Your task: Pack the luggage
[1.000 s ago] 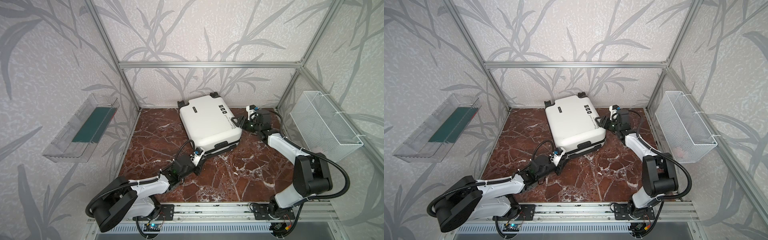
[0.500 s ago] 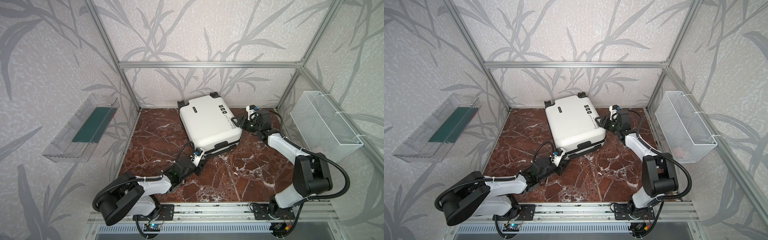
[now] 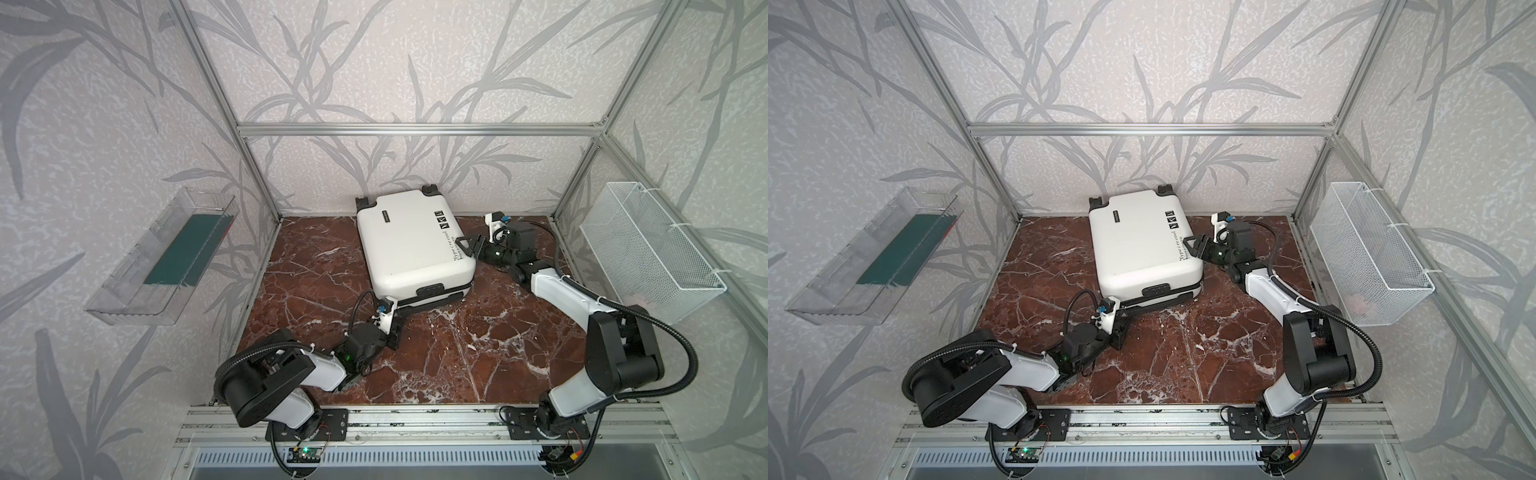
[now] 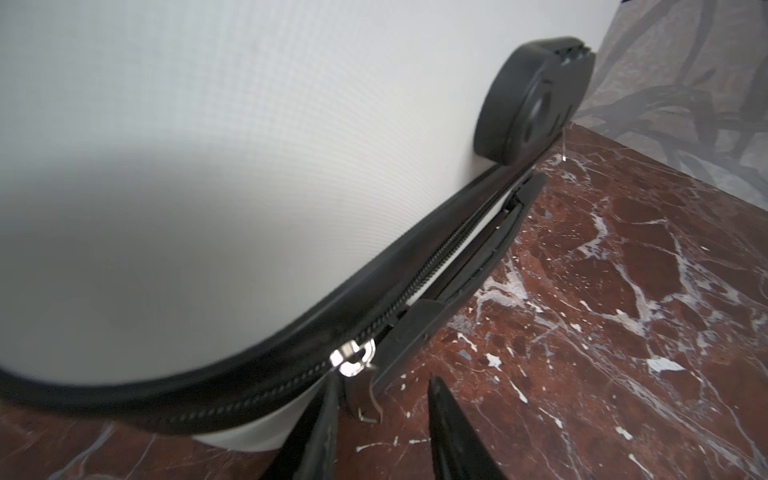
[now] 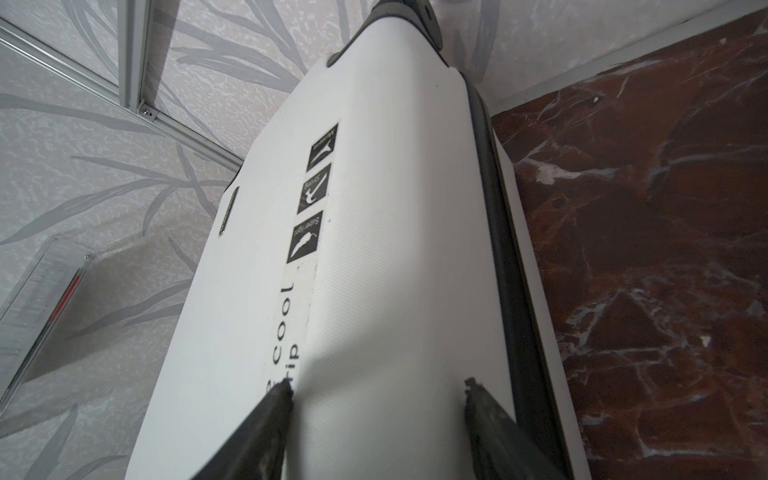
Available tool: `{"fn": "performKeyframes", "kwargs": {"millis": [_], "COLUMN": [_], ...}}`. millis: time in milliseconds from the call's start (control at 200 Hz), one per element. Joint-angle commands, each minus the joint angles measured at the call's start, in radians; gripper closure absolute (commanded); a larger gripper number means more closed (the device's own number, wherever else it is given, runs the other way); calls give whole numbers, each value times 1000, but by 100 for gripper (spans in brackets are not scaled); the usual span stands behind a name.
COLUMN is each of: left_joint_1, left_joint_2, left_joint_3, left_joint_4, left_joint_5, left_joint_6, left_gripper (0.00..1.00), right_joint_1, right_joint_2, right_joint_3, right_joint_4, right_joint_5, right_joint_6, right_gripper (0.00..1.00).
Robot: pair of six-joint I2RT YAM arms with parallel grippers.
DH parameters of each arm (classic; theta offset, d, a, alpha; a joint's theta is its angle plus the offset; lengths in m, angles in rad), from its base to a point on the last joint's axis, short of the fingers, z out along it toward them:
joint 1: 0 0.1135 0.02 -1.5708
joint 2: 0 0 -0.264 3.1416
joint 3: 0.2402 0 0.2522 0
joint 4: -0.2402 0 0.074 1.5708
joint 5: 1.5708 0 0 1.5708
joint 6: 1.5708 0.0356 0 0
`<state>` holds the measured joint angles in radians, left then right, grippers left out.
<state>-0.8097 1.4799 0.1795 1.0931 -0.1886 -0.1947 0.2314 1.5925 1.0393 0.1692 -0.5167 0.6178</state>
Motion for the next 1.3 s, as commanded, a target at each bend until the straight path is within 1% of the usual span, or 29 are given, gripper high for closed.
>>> {"fn": "performKeyframes", "kwargs": {"millis": [0,220,320,440,505,665,740,815,875,895,950,1065,1190,1295], "left_joint_1": [3,4,4,5,5,6,6,9,8,8,9,8,7,3], "left_joint_2": [-12,-50,-80,-148,-197,-331,-400,-450,-461,-460,-454,-396,-294,-200], "left_joint_3": [-15,-53,-64,-62,-54,-58,-56,-50,-59,-63,-61,-52,-10,31], "left_joint_4": [55,75,72,8,-56,-185,-275,-354,-351,-349,-356,-330,-283,-217], "left_joint_5": [-100,-160,-170,-173,-200,-203,-192,-165,-135,-126,-88,26,158,202], "left_joint_6": [-18,8,34,61,51,67,61,55,51,49,41,40,52,47], "left_gripper": [64,78,85,94,100,100,100,100,100,100,100,100,100,100], "right_joint_1": [65,92,95,97,97,100,104,109,117,120,130,151,170,186], "right_joint_2": [32,29,32,30,31,34,35,39,43,44,50,58,64,64], "right_joint_3": [-79,-101,-100,-97,-96,-97,-101,-103,-105,-105,-106,-104,-104,-105], "right_joint_4": [-182,-169,-169,-173,-173,-169,-164,-158,-148,-146,-137,-128,-118,-116], "right_joint_5": [-88,-76,-74,-71,-73,-73,-71,-71,-69,-69,-68,-62,-54,-49], "right_joint_6": [9,11,13,12,13,12,12,12,11,41,49,57,65,70], "right_gripper": [35,35,35,35,35,35,35,35,36,35,36,35,36,35]}}
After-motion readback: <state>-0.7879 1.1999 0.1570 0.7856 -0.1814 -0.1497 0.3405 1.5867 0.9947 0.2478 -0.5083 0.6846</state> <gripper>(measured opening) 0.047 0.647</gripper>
